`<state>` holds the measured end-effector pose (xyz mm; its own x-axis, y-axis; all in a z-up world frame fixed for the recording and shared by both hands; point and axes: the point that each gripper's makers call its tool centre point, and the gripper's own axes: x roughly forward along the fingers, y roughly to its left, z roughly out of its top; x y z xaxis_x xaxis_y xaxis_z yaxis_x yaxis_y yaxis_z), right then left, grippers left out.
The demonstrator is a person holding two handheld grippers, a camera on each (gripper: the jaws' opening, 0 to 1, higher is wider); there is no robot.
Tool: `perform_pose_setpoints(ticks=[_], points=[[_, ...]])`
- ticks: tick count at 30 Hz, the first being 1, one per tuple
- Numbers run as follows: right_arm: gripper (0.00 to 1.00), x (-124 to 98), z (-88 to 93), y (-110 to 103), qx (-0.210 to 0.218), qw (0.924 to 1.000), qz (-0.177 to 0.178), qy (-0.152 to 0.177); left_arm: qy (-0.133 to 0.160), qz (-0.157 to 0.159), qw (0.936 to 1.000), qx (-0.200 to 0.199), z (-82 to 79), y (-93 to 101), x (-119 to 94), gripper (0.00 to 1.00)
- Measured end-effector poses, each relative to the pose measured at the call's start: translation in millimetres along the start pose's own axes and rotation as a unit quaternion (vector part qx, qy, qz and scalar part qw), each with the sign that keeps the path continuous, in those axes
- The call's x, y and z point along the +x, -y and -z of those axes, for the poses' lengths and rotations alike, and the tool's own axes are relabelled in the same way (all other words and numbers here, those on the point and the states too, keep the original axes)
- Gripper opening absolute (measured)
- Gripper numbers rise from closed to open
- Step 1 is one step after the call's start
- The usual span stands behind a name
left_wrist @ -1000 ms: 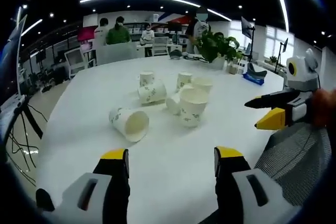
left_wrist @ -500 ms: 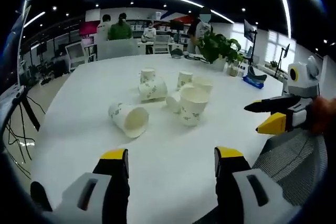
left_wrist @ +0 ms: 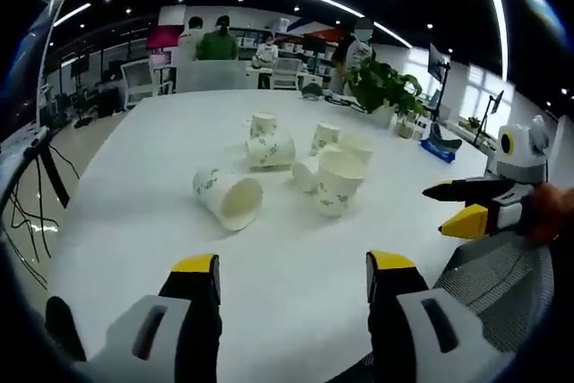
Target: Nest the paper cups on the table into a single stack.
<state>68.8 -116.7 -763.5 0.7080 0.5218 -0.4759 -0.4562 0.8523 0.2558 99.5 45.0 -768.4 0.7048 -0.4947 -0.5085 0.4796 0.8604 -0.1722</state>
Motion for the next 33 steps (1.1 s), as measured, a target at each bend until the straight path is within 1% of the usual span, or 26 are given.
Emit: perform_pose_setpoints(ticks=[7, 11, 14, 17, 20, 24, 26, 27, 28, 29, 30, 33], points=[[0.74, 5, 5.6, -2, -0.01, 0.9998, -0.007, -0.016, 0.002, -0.005, 1.0, -0.008, -0.8, -5.2, 1, 0.63], [0.73, 4, 3.8, -1, -0.013, 0.9998, -0.006, -0.016, 0.001, -0.005, 1.0, -0.008, -1.4, -4.5, 1, 0.63], [0.7, 3, 2.7, 4, 0.006, 0.9999, -0.003, -0.012, -0.002, -0.004, 1.0, -0.008, -0.8, -3.3, 1, 0.62], [0.69, 0, 0.9, 9, 0.018, 0.9998, 0.007, -0.009, -0.003, -0.001, 1.0, -0.006, -0.7, -1.5, 1, 0.62], [0.67, -3, -2.8, 12, 0.024, 0.9996, 0.014, -0.003, -0.006, 0.0, 1.0, -0.001, 0.0, -0.3, 2, 0.61], [0.65, -4, -1.3, 13, 0.029, 0.9993, 0.02, -0.01, -0.011, 0.001, 0.9999, -0.004, 0.9, 1.2, 1, 0.6], [0.62, -4, 1.4, 17, 0.02, 0.9991, 0.031, -0.021, -0.011, 0.001, 0.9999, -0.006, 0.9, 0.6, 1, 0.61], [0.59, -7, 12.2, 24, -0.019, 0.9968, 0.044, -0.064, -0.012, 0.001, 0.9999, -0.006, 1.1, 0.2, 1, 0.61], [0.55, -8, 14.5, 26, -0.028, 0.9958, 0.045, -0.075, -0.012, 0.001, 0.9999, -0.006, 1.2, 0.2, 1, 0.62], [0.54, -7, 13.6, 27, -0.029, 0.9959, 0.043, -0.074, -0.014, 0.002, 0.9999, -0.005, 2.1, -0.1, 1, 0.62], [0.55, -5, 11.2, 30, -0.022, 0.9968, 0.041, -0.066, -0.018, 0.003, 0.9998, -0.002, 3.4, 0.8, 2, 0.63], [0.56, -6, 3.7, 39, -0.03, 0.9969, 0.045, -0.057, -0.026, 0.007, 0.9996, 0.004, 6.6, 2.8, 4, 0.63]])
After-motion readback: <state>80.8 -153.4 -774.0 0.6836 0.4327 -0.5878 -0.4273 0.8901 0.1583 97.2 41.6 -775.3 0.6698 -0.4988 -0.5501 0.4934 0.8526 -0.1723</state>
